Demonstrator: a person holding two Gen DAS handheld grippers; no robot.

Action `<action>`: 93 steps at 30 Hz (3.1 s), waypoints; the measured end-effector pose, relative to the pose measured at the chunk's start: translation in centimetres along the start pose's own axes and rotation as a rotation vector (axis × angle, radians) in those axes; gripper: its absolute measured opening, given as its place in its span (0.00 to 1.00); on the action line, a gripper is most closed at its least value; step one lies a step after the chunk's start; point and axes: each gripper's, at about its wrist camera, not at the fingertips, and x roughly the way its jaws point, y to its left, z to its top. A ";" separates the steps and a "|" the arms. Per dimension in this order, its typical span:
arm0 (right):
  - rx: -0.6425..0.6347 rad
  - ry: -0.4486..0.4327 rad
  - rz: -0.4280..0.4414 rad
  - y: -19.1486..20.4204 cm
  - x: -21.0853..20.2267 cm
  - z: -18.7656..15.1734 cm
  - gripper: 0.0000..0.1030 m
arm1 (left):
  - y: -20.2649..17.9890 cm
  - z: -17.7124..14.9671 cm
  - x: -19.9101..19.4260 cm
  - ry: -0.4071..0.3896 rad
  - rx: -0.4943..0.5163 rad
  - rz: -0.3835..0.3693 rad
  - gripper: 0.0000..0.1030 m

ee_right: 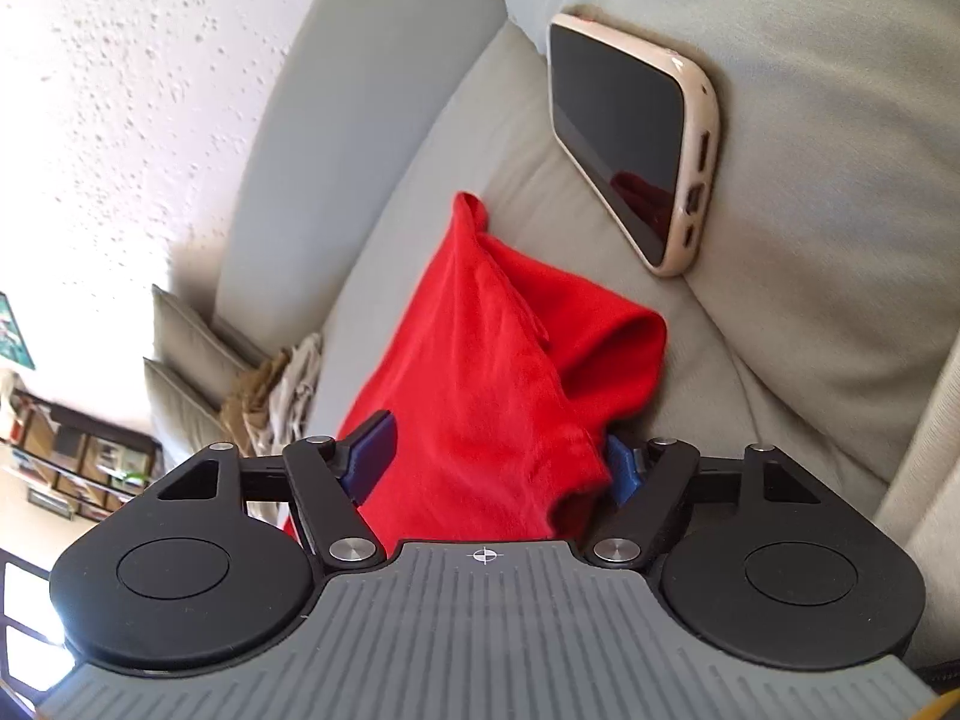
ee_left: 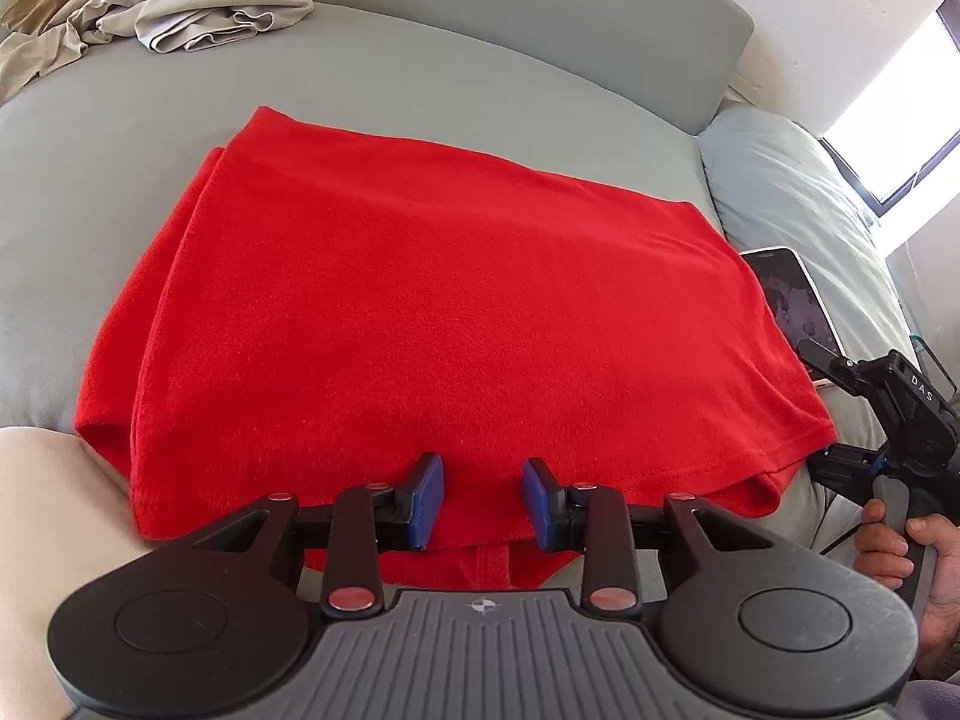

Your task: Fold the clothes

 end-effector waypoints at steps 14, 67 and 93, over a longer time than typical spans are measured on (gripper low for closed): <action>-0.118 -0.048 -0.070 0.9 1.1 -0.3 0.27 | 1.0 -0.3 -0.2 -0.018 -0.037 -0.053 0.31; -1.433 0.185 -0.250 29.8 13.9 -27.8 0.10 | 15.1 -3.1 -14.4 -0.345 -0.411 0.183 0.31; -0.900 0.374 0.048 24.9 0.5 -10.8 0.82 | 8.2 -0.2 -12.5 -0.287 -0.169 0.107 0.30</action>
